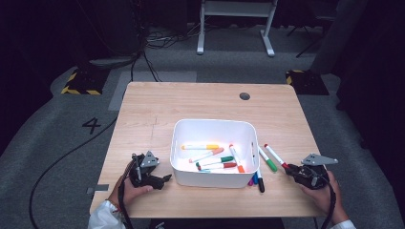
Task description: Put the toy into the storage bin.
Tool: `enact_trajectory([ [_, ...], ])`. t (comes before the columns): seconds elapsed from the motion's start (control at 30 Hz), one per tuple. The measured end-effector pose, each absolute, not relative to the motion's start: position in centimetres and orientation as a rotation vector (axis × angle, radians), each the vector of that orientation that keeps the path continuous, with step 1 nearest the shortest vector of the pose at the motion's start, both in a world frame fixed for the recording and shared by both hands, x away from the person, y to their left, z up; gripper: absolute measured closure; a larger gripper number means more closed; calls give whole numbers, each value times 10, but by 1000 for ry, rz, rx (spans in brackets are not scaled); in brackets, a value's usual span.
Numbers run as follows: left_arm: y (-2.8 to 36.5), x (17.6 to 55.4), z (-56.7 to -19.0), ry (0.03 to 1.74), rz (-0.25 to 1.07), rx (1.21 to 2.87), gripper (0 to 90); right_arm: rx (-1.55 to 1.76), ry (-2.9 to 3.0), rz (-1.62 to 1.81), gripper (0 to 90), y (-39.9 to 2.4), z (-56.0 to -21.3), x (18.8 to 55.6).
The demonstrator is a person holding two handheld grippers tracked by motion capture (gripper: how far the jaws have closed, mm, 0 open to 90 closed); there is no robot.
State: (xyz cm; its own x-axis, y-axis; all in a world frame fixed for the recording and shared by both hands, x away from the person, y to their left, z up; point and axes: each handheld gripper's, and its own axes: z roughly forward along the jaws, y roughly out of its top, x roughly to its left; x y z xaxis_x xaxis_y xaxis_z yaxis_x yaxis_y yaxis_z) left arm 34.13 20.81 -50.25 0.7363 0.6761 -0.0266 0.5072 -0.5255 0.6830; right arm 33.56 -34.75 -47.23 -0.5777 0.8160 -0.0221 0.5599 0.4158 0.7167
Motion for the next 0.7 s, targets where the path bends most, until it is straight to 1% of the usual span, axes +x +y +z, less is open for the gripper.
enact_trajectory([
  [0.2, 208, 341, -502, 885, 316, 2246, 154, 1134, 2269, 1074, 753, -353, -444, 337],
  [0.23, 208, 341, -502, 885, 316, 2246, 154, 1134, 2269, 1074, 753, -353, -444, 337],
  [0.27, 208, 341, -503, 886, 315, 2245, 154, 1095, 2262, 1095, 753, -351, -432, 339],
  [0.37, 208, 341, -503, 888, 315, 2242, 154, 1071, 2260, 1115, 753, -348, -422, 341],
  [0.43, 208, 341, -503, 887, 316, 2244, 154, 1003, 2277, 1133, 753, -339, -403, 343],
  [0.47, 208, 341, -503, 887, 316, 2244, 154, 1003, 2277, 1133, 753, -339, -403, 343],
  [0.5, 208, 341, -503, 888, 316, 2244, 154, 952, 2289, 1136, 753, -332, -392, 344],
  [0.7, 208, 341, -502, 887, 322, 2246, 154, 802, 2325, 1185, 753, -308, -362, 351],
])
